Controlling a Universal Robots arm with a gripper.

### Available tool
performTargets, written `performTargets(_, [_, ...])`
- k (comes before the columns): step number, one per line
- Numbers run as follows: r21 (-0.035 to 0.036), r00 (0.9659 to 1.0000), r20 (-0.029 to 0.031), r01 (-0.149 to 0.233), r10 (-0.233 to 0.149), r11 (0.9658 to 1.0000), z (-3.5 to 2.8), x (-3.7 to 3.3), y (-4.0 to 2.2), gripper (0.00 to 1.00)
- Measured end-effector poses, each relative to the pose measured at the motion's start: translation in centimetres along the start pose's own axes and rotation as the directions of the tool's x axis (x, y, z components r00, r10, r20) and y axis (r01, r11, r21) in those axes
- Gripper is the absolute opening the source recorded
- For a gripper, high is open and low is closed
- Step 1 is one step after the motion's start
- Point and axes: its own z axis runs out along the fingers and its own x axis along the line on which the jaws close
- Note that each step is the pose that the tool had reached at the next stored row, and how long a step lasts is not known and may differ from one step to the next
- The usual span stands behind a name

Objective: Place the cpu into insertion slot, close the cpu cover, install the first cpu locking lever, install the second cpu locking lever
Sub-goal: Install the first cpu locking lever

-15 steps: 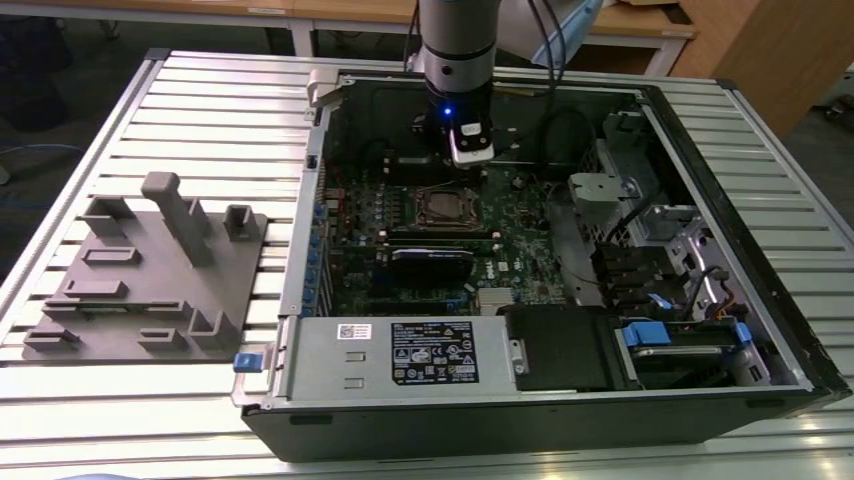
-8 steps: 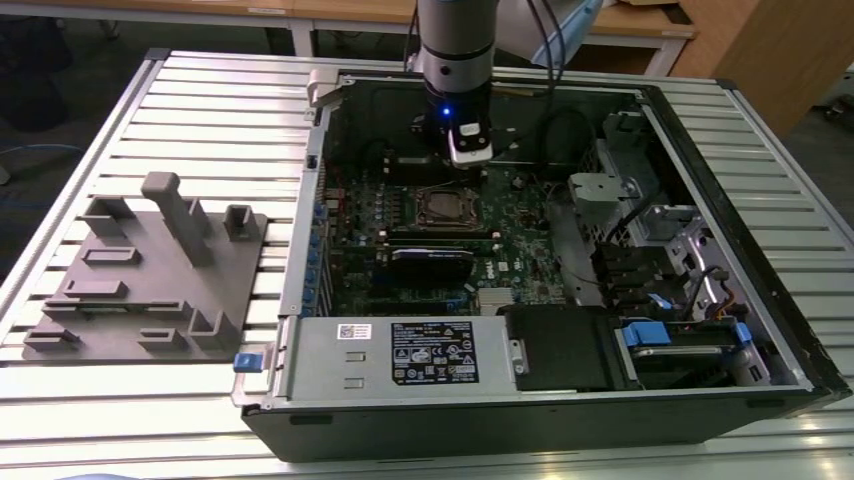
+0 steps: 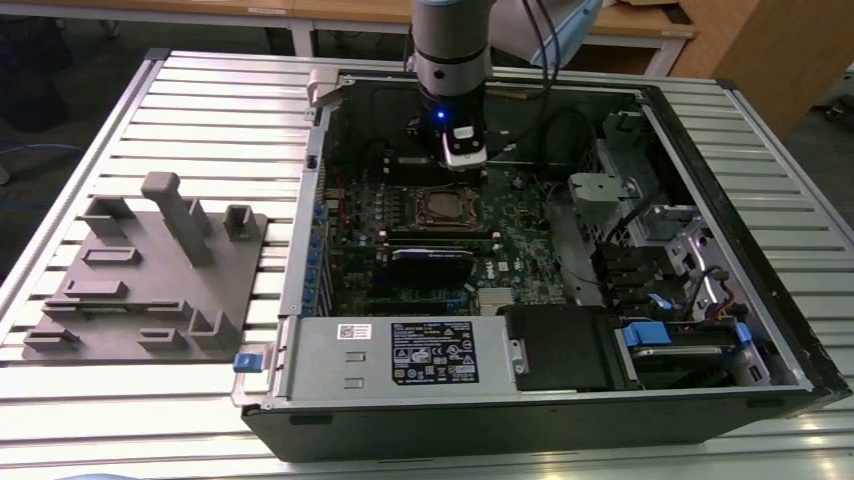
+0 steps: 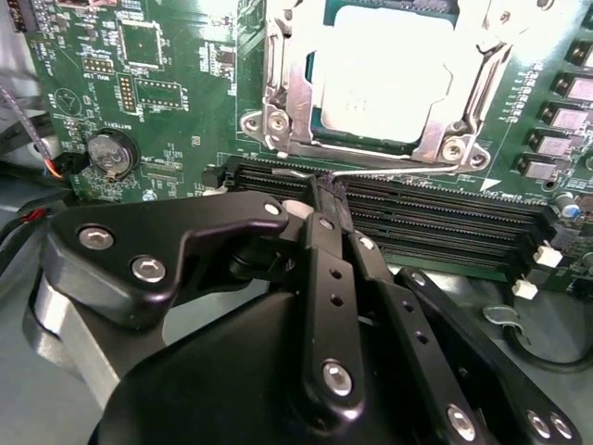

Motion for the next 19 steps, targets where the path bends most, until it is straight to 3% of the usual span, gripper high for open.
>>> performTargets(5, [-0.0034,1.0,0.0064,0.001,-0.001,1.0,0.21,0.05,-0.04,0.1])
performTargets(12, [-0.0024,1.0,0.0071,0.001,-0.001,1.0,0.08,0.05,-0.04,0.1])
performTargets(19, [-0.0023,1.0,0.0072,0.001,-0.001,1.0,-1.57,-0.09,0.25,0.1])
